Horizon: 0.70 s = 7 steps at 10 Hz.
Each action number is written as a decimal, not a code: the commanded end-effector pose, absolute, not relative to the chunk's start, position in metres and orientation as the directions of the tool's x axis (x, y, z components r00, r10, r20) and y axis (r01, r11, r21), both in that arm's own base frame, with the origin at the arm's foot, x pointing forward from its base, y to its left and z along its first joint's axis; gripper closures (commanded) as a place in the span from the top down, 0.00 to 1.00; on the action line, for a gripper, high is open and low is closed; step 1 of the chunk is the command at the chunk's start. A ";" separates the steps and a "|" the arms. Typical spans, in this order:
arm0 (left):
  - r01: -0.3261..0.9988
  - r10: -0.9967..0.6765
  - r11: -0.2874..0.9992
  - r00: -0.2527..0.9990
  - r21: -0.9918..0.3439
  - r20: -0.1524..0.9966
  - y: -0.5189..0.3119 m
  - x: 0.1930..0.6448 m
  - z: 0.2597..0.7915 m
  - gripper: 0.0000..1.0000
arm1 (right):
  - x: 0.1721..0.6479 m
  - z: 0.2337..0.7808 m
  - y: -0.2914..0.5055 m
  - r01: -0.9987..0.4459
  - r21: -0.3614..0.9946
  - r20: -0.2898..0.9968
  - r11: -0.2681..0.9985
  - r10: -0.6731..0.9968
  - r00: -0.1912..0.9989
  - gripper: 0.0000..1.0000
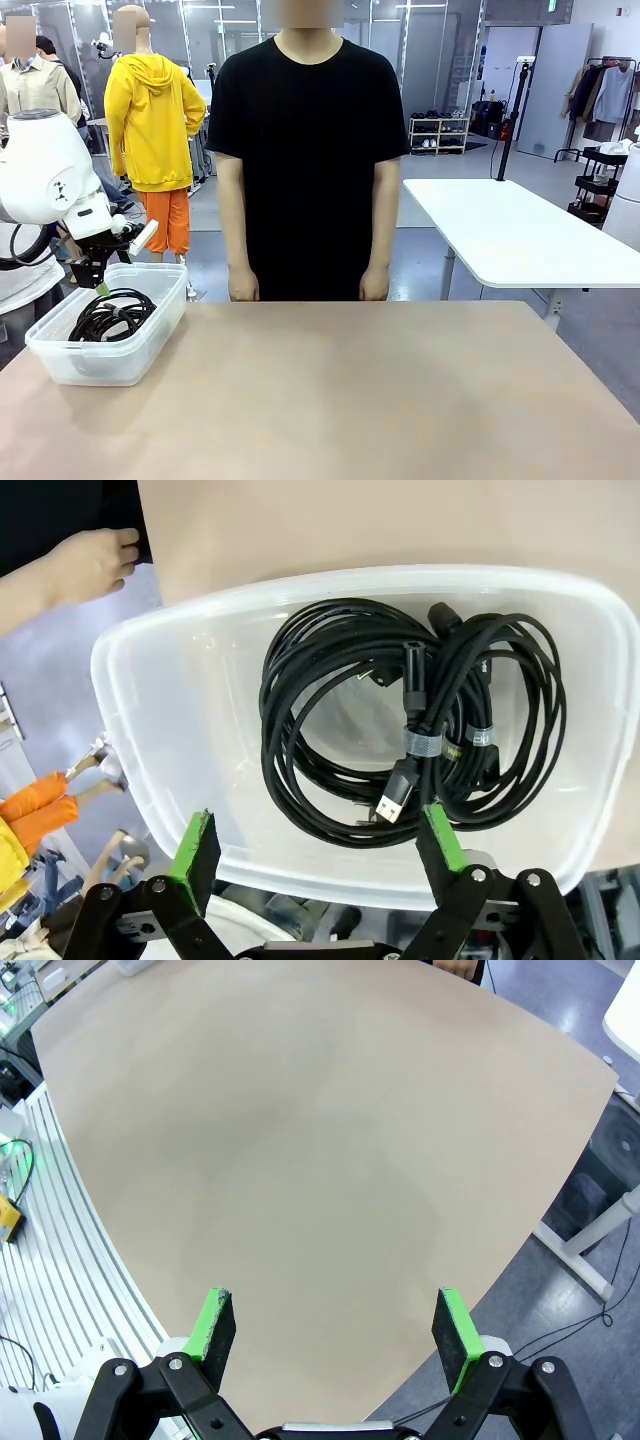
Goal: Organize and store the cables.
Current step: Place the USB Extension Cable into the Organizing box.
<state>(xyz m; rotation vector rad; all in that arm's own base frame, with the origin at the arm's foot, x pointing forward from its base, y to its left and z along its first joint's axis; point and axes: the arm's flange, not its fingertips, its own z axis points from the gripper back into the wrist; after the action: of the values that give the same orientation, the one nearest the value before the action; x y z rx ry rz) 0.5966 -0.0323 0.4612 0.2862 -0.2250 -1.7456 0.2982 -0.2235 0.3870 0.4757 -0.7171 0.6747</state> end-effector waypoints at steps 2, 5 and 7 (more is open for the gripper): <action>0.932 -0.981 -0.195 -0.180 0.307 -0.075 -0.029 0.600 0.461 1.00 | 0.300 0.387 -0.225 -0.709 0.159 0.741 0.687 0.392 0.545 1.00; 0.932 -0.981 -0.195 -0.180 0.307 -0.075 -0.029 0.600 0.461 1.00 | 0.300 0.387 -0.225 -0.709 0.159 0.741 0.687 0.392 0.545 1.00; 0.932 -0.981 -0.195 -0.180 0.307 -0.075 -0.029 0.600 0.461 1.00 | 0.300 0.387 -0.225 -0.709 0.159 0.741 0.687 0.392 0.545 1.00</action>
<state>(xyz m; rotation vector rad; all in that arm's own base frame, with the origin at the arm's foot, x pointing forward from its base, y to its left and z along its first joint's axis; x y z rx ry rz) 0.5968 -0.0323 0.4604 0.2856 -0.2235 -1.7460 0.2982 -0.2235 0.3870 0.4757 -0.7172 0.6746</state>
